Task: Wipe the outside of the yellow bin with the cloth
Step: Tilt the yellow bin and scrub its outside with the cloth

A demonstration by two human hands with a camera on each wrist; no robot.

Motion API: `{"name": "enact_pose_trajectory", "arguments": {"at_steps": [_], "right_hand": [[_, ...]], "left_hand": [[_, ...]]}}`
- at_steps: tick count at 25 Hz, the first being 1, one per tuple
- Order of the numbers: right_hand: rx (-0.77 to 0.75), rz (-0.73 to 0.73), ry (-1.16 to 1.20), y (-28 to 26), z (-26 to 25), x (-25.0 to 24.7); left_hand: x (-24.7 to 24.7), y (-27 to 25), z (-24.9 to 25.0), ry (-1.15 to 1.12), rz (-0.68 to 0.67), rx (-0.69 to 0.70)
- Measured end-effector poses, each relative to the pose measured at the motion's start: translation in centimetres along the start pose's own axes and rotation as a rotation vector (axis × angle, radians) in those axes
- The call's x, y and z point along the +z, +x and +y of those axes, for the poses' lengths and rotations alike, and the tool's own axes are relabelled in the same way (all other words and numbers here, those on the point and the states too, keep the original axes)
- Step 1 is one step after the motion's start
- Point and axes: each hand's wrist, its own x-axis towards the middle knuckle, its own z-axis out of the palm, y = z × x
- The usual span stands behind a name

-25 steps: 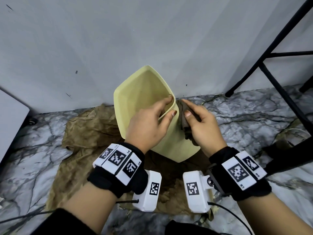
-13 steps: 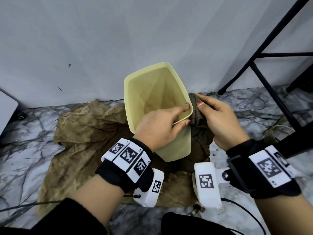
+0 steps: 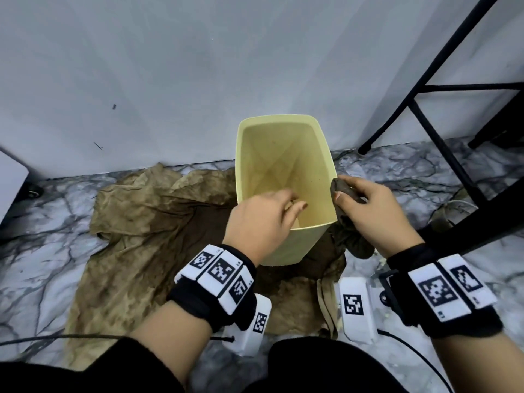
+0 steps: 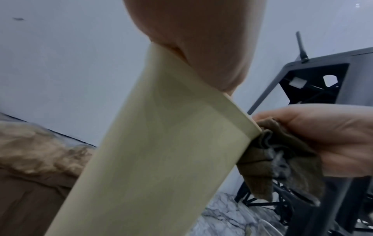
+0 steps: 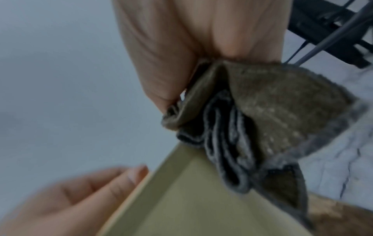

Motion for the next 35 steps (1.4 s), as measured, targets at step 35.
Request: {"name": "enact_pose_trajectory", "arguments": {"at_steps": [35], "right_hand": [[-0.041,-0.159,0.206,2.1,-4.6,6.4]], "left_hand": [[-7.0,-2.0,-10.3,-0.327,0.378,-0.474]]}}
